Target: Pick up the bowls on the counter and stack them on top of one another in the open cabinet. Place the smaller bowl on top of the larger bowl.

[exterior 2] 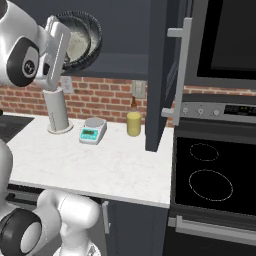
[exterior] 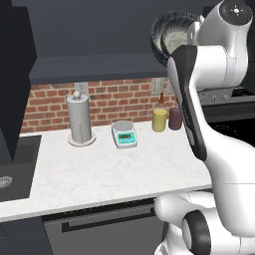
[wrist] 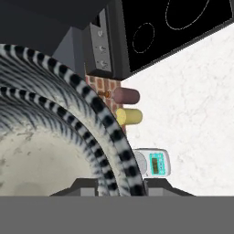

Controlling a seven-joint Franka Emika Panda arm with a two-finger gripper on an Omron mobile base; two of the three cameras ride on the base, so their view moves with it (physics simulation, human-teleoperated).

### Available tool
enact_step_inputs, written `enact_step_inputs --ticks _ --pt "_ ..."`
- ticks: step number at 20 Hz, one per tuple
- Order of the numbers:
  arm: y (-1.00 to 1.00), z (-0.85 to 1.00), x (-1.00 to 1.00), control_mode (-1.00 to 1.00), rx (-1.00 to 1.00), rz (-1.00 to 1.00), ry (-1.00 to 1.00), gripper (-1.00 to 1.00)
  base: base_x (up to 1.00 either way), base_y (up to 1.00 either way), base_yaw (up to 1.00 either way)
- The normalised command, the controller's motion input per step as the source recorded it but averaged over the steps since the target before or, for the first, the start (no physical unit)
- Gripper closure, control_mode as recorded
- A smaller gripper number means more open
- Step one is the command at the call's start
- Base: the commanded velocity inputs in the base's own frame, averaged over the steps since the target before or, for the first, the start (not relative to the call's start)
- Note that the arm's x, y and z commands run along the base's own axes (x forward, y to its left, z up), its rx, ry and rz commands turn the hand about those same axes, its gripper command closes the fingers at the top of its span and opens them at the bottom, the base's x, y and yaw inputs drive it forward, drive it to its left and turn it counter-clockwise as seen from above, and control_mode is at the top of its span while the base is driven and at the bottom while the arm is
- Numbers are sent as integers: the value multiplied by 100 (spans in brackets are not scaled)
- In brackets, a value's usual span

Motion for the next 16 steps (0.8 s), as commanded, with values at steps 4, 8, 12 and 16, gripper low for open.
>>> enact_step_inputs --ticks 4,8,12,16 --pt "0 -24 69 -100 1 2 -4 100 0 0 0" --pt "0 -35 70 -100 0 3 -4 100 0 0 0" --pt "0 -33 58 -100 0 1 -7 100 0 0 0" --pt "0 -27 69 -100 0 3 -1 100 0 0 0"
